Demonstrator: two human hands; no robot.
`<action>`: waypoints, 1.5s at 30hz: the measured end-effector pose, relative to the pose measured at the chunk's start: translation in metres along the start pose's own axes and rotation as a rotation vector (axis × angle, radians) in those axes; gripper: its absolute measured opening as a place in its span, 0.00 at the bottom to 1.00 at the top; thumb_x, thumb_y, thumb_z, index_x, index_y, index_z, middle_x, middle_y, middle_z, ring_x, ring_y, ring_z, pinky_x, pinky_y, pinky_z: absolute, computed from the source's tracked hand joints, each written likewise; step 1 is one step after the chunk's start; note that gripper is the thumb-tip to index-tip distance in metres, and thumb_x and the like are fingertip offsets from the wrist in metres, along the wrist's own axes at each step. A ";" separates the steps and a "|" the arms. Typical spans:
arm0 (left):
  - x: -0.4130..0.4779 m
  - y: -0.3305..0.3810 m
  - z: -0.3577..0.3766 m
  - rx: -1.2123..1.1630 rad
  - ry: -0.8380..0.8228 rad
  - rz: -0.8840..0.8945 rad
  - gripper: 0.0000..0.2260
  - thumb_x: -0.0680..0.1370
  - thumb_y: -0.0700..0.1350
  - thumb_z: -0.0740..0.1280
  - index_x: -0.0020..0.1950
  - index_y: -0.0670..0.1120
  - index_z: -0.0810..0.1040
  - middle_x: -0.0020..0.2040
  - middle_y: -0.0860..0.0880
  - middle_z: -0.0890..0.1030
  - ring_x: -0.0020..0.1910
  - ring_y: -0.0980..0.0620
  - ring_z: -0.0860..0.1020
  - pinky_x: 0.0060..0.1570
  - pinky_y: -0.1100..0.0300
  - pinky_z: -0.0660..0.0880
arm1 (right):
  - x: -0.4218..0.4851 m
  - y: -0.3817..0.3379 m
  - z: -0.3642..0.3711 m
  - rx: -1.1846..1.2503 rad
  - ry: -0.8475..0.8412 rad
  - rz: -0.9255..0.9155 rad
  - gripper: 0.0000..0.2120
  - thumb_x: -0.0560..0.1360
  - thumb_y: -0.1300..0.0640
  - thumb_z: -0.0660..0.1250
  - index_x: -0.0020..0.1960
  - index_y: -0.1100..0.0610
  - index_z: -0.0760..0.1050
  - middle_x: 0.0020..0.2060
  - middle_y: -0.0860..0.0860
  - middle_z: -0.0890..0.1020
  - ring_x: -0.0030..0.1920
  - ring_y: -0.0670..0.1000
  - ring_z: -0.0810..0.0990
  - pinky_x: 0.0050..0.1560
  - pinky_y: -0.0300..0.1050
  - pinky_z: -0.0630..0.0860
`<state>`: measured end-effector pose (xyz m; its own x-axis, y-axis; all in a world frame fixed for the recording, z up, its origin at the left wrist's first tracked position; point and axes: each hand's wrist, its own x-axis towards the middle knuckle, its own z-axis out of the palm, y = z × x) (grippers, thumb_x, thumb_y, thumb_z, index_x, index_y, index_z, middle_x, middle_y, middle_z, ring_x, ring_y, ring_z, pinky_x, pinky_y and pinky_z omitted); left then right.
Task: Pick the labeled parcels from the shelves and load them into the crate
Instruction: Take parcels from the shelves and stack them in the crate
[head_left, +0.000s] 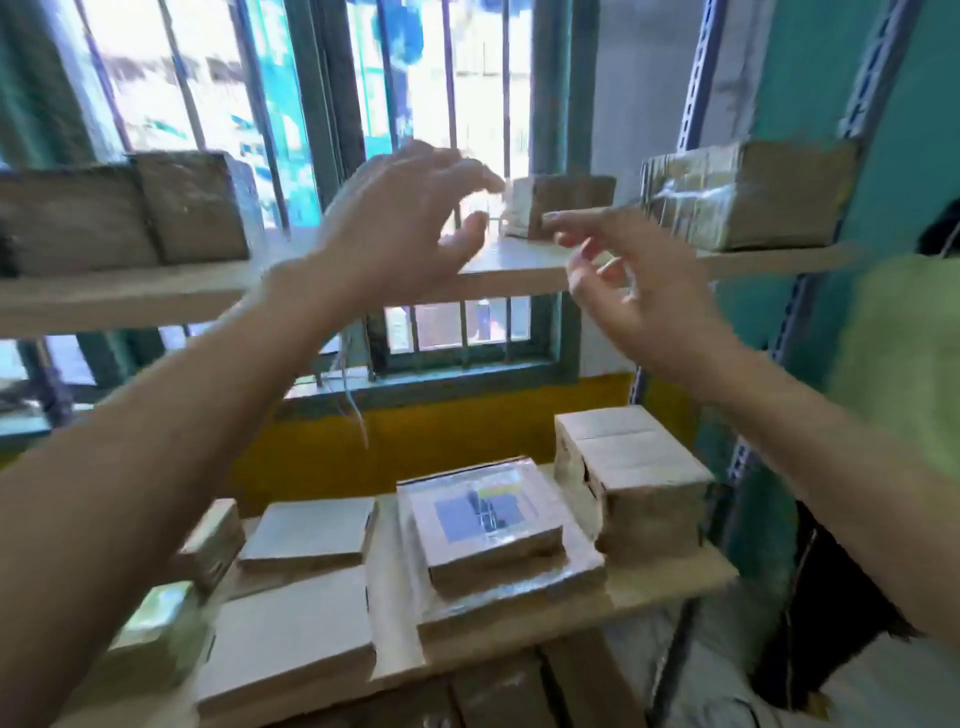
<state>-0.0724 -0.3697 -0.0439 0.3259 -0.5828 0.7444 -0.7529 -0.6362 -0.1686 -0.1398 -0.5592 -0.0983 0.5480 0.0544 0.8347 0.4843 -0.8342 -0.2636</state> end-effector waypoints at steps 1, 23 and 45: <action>0.006 -0.013 -0.002 0.002 -0.029 -0.025 0.15 0.78 0.48 0.59 0.63 0.48 0.74 0.62 0.45 0.77 0.61 0.44 0.72 0.62 0.51 0.65 | 0.016 0.000 0.002 -0.051 -0.026 0.022 0.15 0.76 0.54 0.60 0.62 0.51 0.72 0.56 0.49 0.76 0.52 0.47 0.75 0.50 0.41 0.75; 0.153 -0.108 0.123 0.133 -0.461 -0.185 0.26 0.78 0.50 0.63 0.73 0.52 0.58 0.64 0.47 0.76 0.60 0.44 0.75 0.58 0.50 0.71 | 0.228 0.187 0.069 -0.481 -0.502 0.308 0.42 0.70 0.32 0.61 0.75 0.52 0.51 0.75 0.57 0.55 0.73 0.62 0.57 0.70 0.60 0.60; 0.138 -0.145 0.129 -0.756 -0.583 -0.887 0.21 0.77 0.64 0.50 0.60 0.54 0.70 0.66 0.41 0.70 0.52 0.46 0.76 0.55 0.48 0.71 | 0.227 0.134 0.061 -0.026 -0.644 0.041 0.21 0.69 0.32 0.54 0.48 0.47 0.72 0.41 0.43 0.76 0.41 0.42 0.75 0.36 0.36 0.68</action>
<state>0.1558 -0.4229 -0.0005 0.9300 -0.3675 -0.0063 -0.2261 -0.5857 0.7784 0.0908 -0.6251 0.0262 0.8691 0.3338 0.3649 0.4422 -0.8551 -0.2708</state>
